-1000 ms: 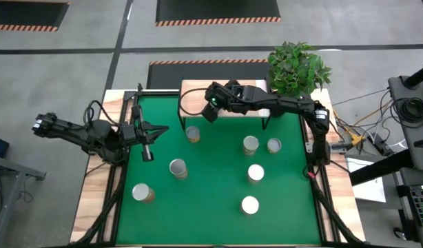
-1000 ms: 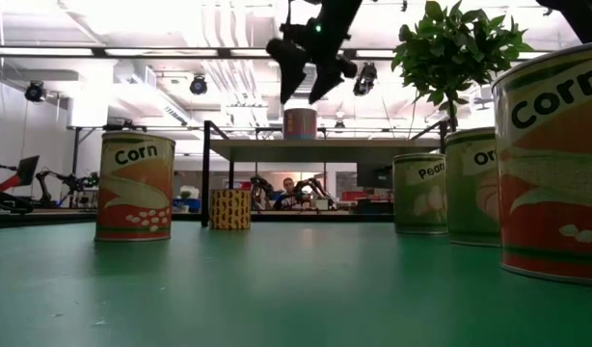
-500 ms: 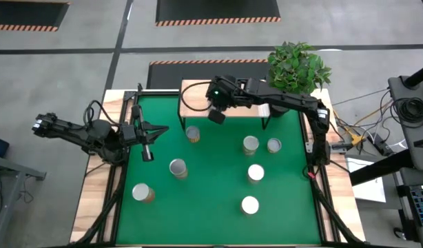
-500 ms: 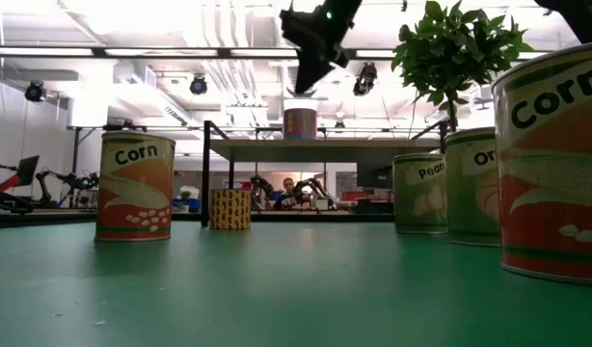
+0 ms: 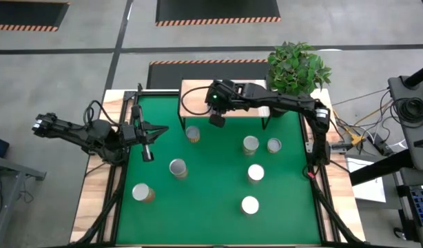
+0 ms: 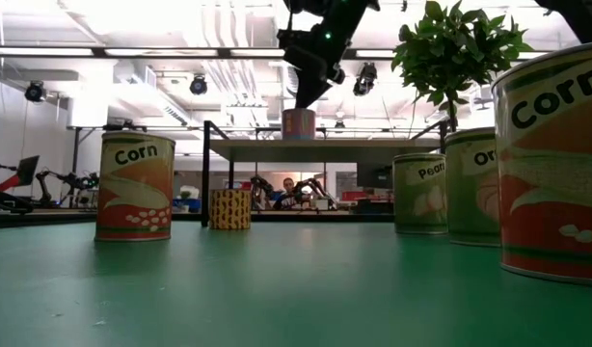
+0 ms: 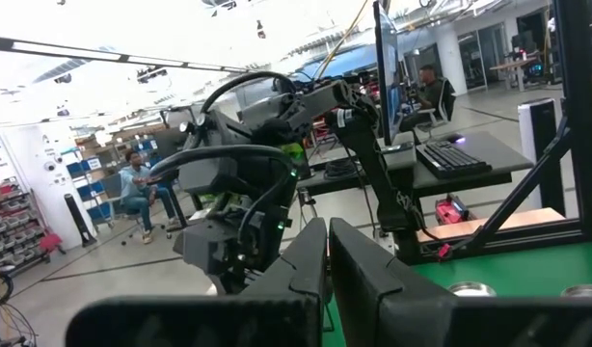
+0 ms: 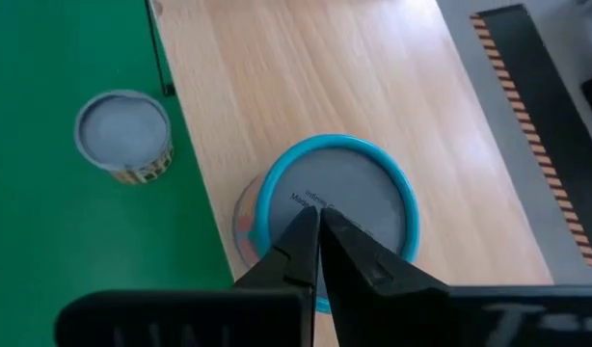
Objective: Pick and place cans onto a shelf
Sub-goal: Put the small canned corn on the shelf
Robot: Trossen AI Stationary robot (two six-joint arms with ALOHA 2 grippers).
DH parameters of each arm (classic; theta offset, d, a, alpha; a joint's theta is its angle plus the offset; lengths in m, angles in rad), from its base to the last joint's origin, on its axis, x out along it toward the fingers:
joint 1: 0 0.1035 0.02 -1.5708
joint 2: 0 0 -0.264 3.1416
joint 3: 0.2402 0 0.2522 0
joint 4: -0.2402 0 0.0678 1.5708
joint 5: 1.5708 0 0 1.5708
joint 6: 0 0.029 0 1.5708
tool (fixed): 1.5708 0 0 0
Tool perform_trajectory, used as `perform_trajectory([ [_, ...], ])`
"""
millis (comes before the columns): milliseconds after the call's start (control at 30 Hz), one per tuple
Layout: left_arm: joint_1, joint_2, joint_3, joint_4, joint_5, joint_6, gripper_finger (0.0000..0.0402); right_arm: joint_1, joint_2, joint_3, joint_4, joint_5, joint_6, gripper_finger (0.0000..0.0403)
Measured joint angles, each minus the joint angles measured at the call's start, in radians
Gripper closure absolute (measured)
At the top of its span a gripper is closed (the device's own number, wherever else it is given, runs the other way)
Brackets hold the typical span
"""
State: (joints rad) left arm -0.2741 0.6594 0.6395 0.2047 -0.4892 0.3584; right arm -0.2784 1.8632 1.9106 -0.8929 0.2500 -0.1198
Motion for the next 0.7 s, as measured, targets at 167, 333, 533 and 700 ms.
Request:
perform_trajectory([
  [167, 0.0, 0.0, 0.0, 0.0, 0.0, 0.0, 0.0402, -0.015, -0.001, -0.022, 0.038, 0.021, -0.028, 0.0394],
  [333, 0.0, 0.0, 0.0, 0.0, 0.0, 0.0, 0.0402, -0.047, 0.0, -0.032, 0.097, 0.021, -0.054, 0.0394],
  [533, 0.0, 0.0, 0.0, 0.0, 0.0, 0.0, 0.0402, -0.089, 0.0, -0.079, 0.185, 0.02, -0.09, 0.0394],
  [700, 0.0, 0.0, 0.0, 0.0, 0.0, 0.0, 0.0402, -0.121, 0.0, -0.098, 0.231, 0.024, -0.117, 0.0394],
])
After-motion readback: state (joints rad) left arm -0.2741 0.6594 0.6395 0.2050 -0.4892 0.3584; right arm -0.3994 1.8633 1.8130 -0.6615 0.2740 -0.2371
